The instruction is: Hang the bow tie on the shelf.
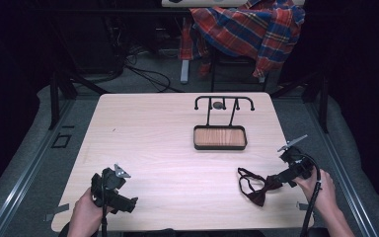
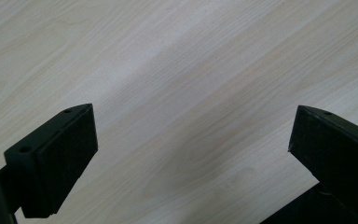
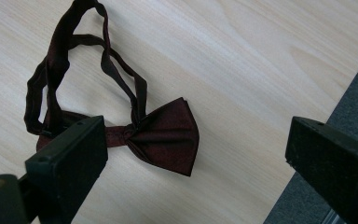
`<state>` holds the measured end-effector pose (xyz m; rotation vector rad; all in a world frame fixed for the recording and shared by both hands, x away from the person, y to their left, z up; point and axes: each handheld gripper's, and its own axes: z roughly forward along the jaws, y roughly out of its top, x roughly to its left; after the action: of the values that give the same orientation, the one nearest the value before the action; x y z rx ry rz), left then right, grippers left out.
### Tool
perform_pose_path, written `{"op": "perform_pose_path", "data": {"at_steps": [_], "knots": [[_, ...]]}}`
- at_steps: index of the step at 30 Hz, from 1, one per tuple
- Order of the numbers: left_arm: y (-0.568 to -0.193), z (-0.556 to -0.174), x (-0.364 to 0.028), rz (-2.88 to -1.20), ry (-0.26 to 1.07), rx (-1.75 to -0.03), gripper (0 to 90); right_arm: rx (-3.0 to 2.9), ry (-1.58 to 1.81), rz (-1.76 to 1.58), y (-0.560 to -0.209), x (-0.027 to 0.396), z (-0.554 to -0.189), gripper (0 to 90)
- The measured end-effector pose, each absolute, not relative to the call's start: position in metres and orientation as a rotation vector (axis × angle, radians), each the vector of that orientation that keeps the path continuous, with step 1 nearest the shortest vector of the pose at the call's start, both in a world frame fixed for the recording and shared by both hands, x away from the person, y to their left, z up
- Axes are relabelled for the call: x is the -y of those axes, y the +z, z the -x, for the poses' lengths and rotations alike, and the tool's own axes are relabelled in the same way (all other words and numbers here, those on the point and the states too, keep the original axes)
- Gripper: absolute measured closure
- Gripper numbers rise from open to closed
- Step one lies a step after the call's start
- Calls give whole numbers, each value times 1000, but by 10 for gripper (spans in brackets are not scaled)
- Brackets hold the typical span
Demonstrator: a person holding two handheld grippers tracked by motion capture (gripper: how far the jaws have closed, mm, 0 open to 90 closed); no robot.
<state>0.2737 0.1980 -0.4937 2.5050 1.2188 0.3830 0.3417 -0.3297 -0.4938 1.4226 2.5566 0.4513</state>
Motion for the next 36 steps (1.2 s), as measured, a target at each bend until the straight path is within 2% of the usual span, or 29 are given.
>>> {"op": "perform_pose_path", "data": {"at_steps": [22,36], "knots": [[-494,-274,-199,-2499,382,-1217,11,-2574,545,-1343,-492,323,-340,35],[-494,-273,-199,-2502,388,-1217,12,-2645,451,-1274,-500,306,-346,2]]}}
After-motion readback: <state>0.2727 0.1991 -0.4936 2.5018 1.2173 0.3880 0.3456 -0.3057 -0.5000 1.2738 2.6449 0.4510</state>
